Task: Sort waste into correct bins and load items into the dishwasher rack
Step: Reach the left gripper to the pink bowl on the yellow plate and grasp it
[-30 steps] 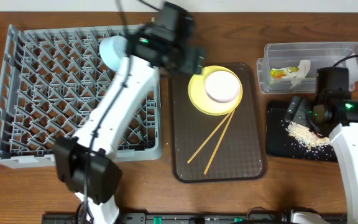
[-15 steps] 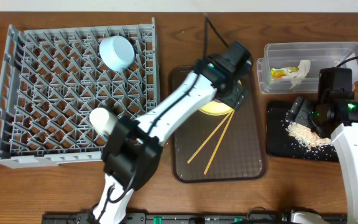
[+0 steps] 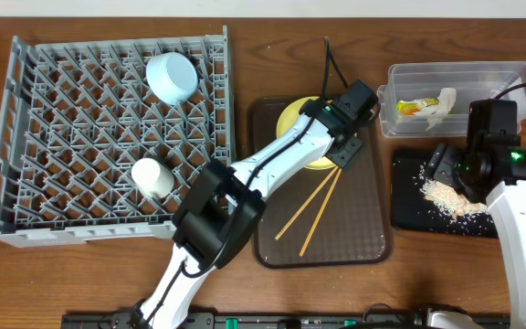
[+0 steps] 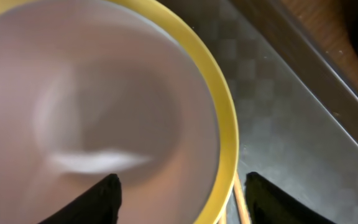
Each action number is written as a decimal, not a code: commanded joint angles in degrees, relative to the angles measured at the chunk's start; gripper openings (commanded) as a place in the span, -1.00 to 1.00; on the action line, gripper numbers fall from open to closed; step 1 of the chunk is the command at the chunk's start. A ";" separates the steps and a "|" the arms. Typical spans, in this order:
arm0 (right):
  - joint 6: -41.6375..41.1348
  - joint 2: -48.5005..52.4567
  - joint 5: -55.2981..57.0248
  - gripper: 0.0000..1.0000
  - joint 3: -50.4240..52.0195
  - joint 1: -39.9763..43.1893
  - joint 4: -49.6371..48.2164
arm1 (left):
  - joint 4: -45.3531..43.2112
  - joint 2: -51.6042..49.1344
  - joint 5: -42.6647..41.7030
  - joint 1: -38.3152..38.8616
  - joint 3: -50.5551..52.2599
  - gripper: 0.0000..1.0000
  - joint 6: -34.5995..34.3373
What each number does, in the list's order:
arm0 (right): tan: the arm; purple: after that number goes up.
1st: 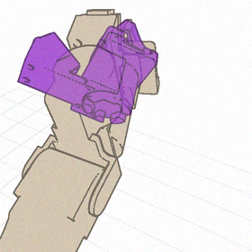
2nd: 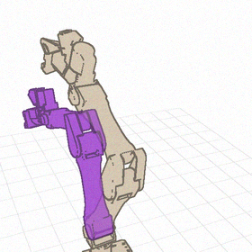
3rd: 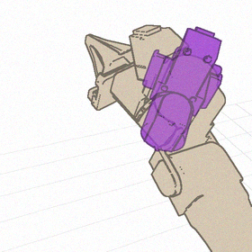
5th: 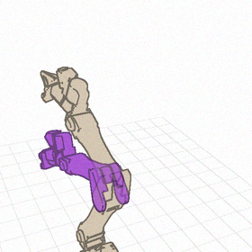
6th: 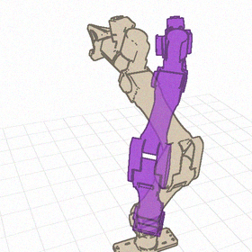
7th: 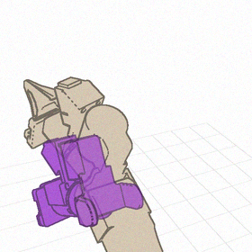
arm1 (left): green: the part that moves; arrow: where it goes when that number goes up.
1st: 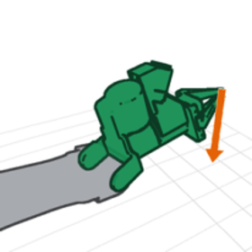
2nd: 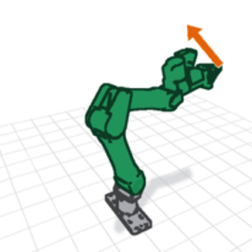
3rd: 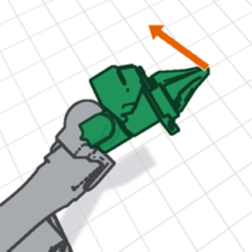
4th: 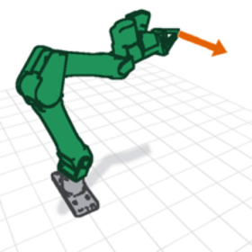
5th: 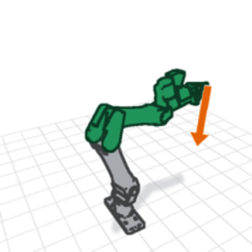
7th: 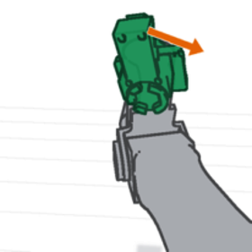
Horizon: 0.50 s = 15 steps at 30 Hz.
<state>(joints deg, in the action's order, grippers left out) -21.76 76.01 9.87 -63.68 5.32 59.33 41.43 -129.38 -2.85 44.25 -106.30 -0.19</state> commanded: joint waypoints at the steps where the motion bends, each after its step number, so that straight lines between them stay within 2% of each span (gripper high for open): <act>1: -0.26 -0.37 0.22 0.67 -0.39 0.66 0.11 | -0.46 -1.09 1.57 -0.24 0.02 0.05 0.63; 5: -0.26 -0.37 0.20 0.66 -0.39 0.66 0.11 | -0.57 -1.18 2.51 -0.24 0.02 -0.37 0.61; 8: -0.26 -0.37 0.22 0.67 -0.39 0.66 0.11 | -0.15 -1.38 2.47 -0.17 0.02 -0.50 0.59; 15: -0.26 -0.37 0.20 0.67 -0.39 0.66 0.20 | 0.48 -1.49 2.49 -0.17 1.03 -0.61 0.59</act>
<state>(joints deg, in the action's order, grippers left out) -21.76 76.01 9.87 -63.68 5.32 59.33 41.74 -129.67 -1.21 44.25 -106.30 0.21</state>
